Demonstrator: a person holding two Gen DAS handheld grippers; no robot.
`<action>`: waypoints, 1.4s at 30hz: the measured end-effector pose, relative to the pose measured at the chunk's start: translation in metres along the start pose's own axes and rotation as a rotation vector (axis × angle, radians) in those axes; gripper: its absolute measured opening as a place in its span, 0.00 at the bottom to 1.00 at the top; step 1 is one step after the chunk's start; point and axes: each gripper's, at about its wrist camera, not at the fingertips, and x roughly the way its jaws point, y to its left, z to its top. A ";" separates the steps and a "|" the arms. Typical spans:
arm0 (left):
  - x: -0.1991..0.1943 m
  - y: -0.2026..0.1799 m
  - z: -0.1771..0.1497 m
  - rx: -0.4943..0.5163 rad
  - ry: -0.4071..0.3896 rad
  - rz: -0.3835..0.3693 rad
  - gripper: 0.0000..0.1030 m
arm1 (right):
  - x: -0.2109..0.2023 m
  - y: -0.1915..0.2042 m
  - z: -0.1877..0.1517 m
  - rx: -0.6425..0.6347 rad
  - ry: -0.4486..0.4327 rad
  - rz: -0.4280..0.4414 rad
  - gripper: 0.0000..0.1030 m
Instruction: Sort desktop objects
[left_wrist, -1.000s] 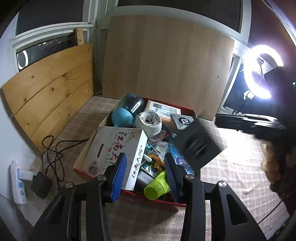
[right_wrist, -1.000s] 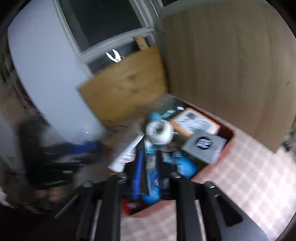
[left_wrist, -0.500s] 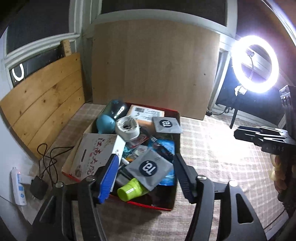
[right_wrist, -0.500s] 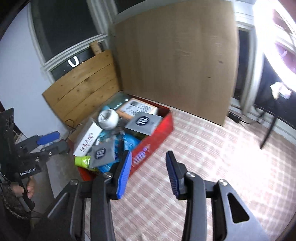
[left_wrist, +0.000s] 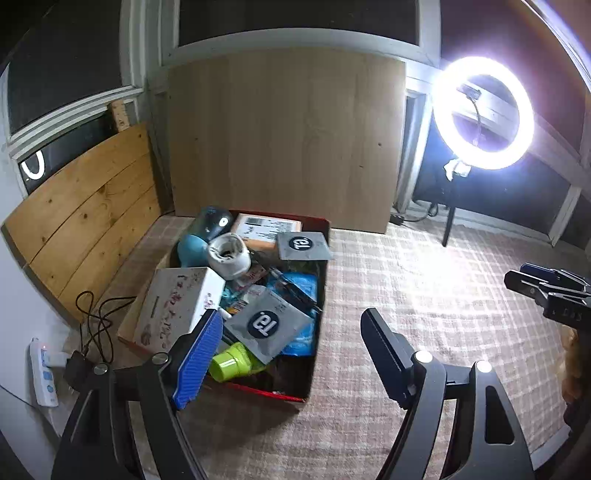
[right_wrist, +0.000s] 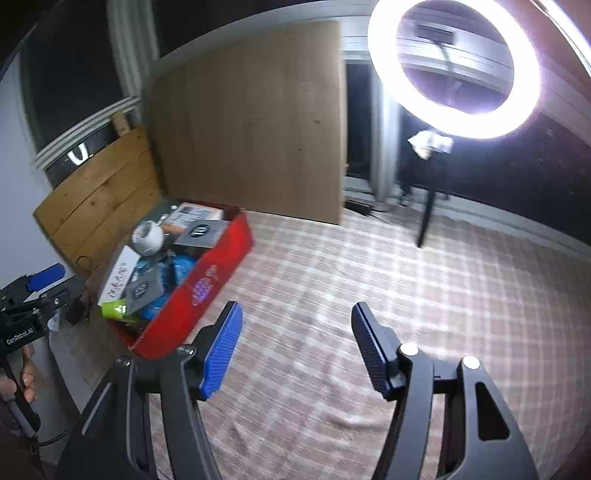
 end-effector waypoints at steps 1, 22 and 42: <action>0.000 -0.002 -0.001 0.005 0.000 -0.005 0.73 | -0.003 -0.005 -0.002 0.011 -0.003 -0.016 0.59; 0.021 -0.066 0.019 0.118 0.045 -0.091 0.74 | -0.049 -0.068 -0.025 0.148 -0.073 -0.241 0.59; 0.019 -0.072 0.026 0.107 0.022 -0.074 0.77 | -0.044 -0.083 -0.024 0.133 -0.054 -0.275 0.59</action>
